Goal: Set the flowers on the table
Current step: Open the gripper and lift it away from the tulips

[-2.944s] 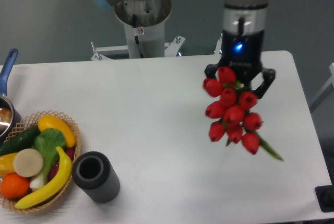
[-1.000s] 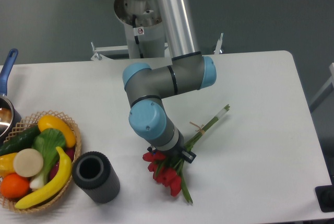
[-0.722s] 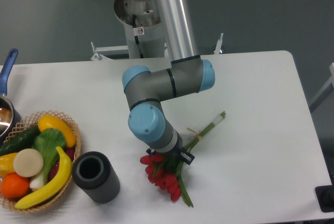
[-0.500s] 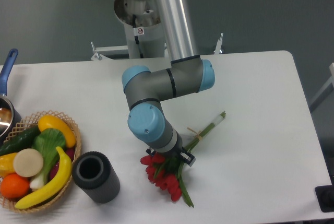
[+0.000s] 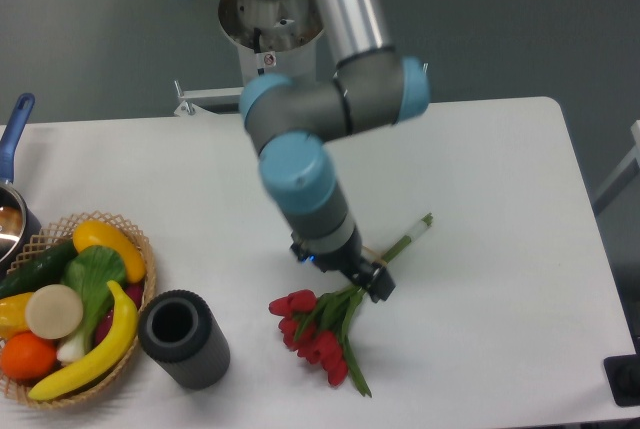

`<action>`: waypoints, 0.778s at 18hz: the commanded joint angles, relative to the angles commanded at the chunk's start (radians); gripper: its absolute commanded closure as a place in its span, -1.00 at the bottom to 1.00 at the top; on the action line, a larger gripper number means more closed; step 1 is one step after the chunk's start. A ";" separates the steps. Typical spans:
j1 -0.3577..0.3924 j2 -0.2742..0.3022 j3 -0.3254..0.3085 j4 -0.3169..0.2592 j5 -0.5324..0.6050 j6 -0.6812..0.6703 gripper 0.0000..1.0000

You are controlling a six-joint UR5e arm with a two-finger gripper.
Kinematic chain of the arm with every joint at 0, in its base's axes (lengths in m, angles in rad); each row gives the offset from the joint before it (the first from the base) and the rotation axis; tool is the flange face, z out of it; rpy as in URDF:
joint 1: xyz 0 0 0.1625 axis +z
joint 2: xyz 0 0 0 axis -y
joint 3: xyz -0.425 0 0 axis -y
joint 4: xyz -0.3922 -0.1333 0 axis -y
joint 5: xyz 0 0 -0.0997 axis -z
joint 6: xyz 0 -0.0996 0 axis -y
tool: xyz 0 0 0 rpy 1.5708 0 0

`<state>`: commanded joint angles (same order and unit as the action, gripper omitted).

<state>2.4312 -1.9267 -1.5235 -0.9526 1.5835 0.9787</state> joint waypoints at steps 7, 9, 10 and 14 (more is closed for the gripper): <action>0.153 0.095 0.045 -0.043 -0.321 0.049 -1.00; 0.213 0.127 0.051 -0.160 -0.380 0.183 -1.00; 0.254 0.149 0.054 -0.235 -0.414 0.257 -1.00; 0.370 0.215 0.054 -0.471 -0.421 0.625 -1.00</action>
<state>2.8008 -1.7120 -1.4696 -1.4231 1.1627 1.6036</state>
